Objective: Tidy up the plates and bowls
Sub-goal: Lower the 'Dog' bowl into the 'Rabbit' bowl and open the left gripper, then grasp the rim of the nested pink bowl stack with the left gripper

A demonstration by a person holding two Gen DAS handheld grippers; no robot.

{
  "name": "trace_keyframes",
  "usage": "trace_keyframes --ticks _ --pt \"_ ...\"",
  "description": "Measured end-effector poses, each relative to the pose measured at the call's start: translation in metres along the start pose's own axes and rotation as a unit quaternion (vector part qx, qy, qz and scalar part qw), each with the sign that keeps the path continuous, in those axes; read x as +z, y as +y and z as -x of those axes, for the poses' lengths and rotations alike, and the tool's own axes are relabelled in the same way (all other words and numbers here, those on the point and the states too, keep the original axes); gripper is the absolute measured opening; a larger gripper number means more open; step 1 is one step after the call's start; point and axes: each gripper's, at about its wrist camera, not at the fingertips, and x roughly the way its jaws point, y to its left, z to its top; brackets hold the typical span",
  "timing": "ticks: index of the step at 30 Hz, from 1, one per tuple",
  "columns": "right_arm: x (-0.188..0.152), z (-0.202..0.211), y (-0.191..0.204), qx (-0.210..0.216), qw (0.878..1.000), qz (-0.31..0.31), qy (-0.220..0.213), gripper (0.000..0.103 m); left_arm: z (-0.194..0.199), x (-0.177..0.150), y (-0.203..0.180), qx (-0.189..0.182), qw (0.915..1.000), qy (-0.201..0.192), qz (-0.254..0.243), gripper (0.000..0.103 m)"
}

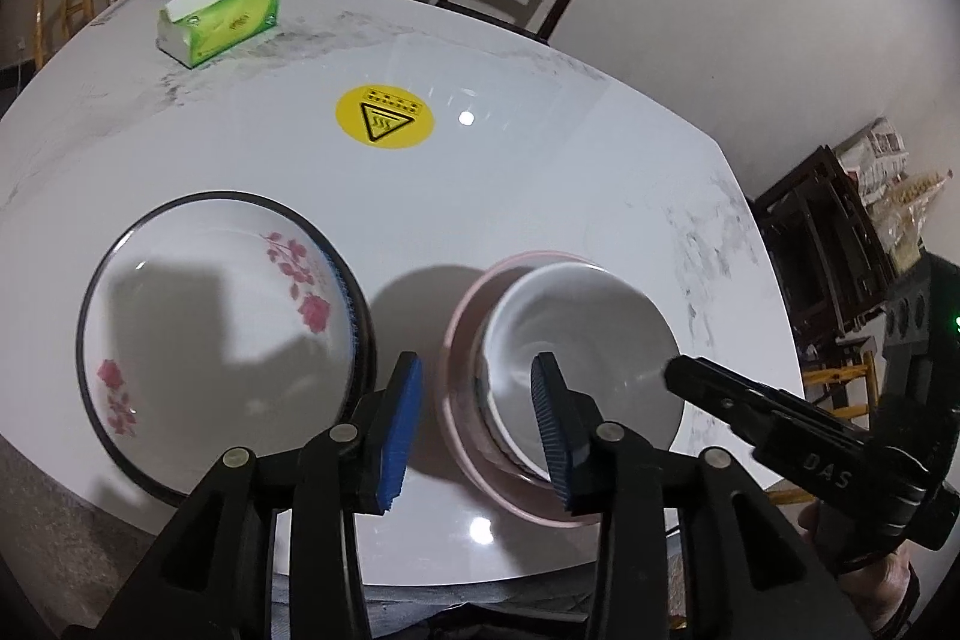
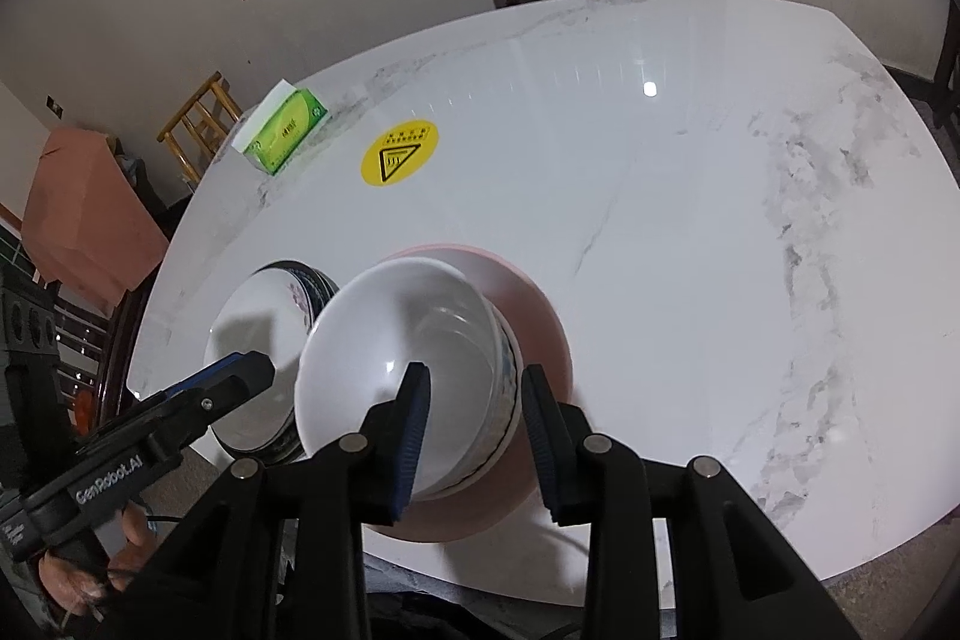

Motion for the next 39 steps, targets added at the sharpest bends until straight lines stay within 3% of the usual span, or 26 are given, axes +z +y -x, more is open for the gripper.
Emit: trace_keyframes --ticks 9,20,27,39 --pt "-0.001 0.016 -0.012 -0.012 1.000 -0.016 -0.013 0.032 0.003 0.001 0.013 0.004 0.9995 0.008 0.031 0.034" --pt "-0.009 0.004 -0.029 -0.008 0.999 -0.045 0.009 0.032 -0.008 -0.003 0.025 0.004 0.9964 0.039 0.076 0.032" --pt "-0.013 -0.006 -0.033 -0.021 0.998 -0.047 0.018 0.032 -0.017 -0.007 0.023 0.012 0.9958 0.051 0.075 0.032" --pt "-0.015 -0.025 -0.034 -0.041 0.997 -0.046 0.042 0.032 -0.038 -0.011 0.024 0.015 0.9938 0.078 0.078 0.023"
